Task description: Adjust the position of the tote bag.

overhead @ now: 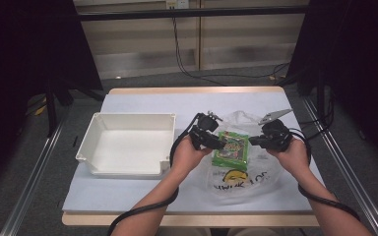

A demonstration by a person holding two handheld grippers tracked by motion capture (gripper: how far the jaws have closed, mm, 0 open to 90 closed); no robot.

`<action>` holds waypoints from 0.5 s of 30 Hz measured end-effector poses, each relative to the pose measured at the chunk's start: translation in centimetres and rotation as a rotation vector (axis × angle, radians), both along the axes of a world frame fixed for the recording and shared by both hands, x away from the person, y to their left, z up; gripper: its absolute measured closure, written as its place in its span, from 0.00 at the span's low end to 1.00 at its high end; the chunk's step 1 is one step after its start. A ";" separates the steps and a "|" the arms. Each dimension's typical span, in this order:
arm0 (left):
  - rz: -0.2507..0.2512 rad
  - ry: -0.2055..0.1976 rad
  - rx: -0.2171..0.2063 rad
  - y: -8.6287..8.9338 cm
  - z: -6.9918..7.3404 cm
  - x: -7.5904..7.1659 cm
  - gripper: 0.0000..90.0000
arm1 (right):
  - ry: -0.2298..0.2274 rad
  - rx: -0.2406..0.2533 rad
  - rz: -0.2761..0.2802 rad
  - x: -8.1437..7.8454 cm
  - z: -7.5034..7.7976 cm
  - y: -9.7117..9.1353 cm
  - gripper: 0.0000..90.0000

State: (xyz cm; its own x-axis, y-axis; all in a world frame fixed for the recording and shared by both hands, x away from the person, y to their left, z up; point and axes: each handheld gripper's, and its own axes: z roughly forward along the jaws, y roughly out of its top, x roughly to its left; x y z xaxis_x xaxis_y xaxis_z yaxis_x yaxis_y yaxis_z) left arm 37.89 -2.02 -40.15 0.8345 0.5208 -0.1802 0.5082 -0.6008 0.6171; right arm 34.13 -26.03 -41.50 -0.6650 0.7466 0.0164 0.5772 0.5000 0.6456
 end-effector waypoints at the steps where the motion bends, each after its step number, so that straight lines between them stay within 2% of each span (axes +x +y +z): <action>1: 0.013 -0.017 -0.002 -0.2 0.1 0.3 0.70 | 0.003 0.002 0.005 0.1 0.0 0.0 1.00; 4: 0.047 -0.025 -0.021 -0.9 0.4 1.3 0.72 | 0.003 0.001 0.003 0.5 0.0 0.0 1.00; 7: 0.059 -0.028 -0.007 -1.5 0.5 2.5 0.73 | 0.018 -0.002 -0.001 0.9 -0.2 0.0 1.00; 9: 0.077 -0.026 -0.016 -1.9 0.3 3.2 0.75 | 0.027 -0.008 -0.004 1.2 -0.4 0.0 1.00; 10: 0.073 -0.028 -0.005 -2.1 0.2 3.6 0.77 | 0.030 -0.008 -0.006 1.4 -0.6 0.0 1.00; 11: 0.083 -0.031 -0.008 -2.2 0.1 3.9 0.80 | 0.035 -0.005 -0.008 1.6 -0.8 -0.1 1.00; 13: 0.113 -0.011 -0.015 -2.1 -0.3 4.7 0.86 | 0.040 -0.004 -0.013 1.9 -1.1 -0.3 1.00; 15: 0.131 -0.010 -0.005 -2.1 -0.7 5.2 0.91 | 0.039 -0.001 -0.031 2.1 -1.4 -0.6 1.00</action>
